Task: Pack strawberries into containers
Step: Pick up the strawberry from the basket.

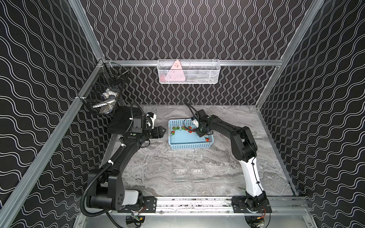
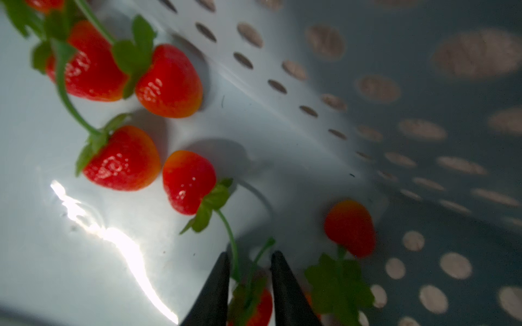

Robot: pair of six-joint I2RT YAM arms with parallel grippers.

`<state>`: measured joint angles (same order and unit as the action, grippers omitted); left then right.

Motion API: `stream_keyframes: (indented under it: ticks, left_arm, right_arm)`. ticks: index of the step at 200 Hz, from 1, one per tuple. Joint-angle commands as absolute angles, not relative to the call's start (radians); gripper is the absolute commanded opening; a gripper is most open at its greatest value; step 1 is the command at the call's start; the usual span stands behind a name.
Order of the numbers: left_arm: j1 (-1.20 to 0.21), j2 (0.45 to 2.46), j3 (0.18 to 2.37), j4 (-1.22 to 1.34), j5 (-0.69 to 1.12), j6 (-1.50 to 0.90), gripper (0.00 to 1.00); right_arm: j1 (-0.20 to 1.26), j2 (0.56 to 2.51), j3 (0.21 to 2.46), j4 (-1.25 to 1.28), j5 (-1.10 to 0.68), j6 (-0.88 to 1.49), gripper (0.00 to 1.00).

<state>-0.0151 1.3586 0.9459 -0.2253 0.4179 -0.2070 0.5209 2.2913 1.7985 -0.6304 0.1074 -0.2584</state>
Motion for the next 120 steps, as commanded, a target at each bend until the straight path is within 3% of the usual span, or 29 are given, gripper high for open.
stream_keyframes:
  ticks: [1,56,120]
  left_arm:
    - [-0.014,1.361,0.954,-0.221,0.42,-0.195,0.73]
    - [-0.014,1.352,0.953,-0.218,0.422,-0.2,0.73]
    - [-0.014,1.345,0.95,-0.216,0.426,-0.202,0.73]
  right_arm:
    - [0.52,2.295,1.781,-0.646,0.077,-0.261,0.16]
    - [0.52,2.187,1.77,-0.622,0.051,-0.244,0.01]
    - [0.52,2.043,1.728,-0.61,0.019,-0.217,0.0]
